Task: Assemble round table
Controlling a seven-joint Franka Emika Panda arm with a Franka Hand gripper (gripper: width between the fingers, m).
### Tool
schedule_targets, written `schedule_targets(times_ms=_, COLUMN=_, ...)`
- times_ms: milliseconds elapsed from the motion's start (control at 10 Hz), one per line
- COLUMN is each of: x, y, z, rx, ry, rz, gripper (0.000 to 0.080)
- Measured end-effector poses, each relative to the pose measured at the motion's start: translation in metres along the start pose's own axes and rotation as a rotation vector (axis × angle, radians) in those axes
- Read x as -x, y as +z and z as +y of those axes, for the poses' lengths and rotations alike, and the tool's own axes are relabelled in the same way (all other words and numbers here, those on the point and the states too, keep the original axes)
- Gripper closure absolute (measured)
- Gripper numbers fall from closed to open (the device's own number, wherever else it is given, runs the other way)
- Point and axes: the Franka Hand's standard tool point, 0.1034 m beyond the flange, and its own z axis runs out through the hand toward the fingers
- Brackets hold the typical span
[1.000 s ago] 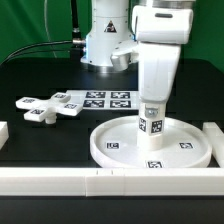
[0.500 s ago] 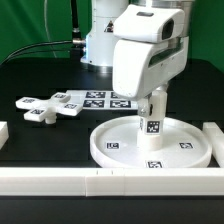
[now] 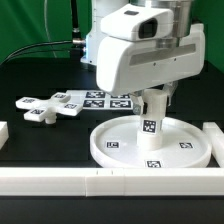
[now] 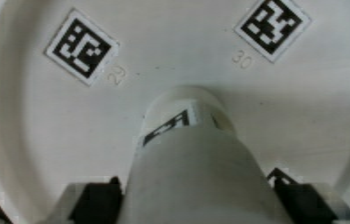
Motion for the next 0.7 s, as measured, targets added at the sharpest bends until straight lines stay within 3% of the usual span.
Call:
schedule_targets(times_ms=200, x=0.0003, y=0.0000, z=0.0001, rx=-0.020, ry=0.219, rz=0.005, gripper=0.0392)
schedule_targets(times_ms=700, x=0.0004, y=0.0001, z=0.0003, rx=-0.032, ry=0.539, rz=0.004, gripper=0.0392)
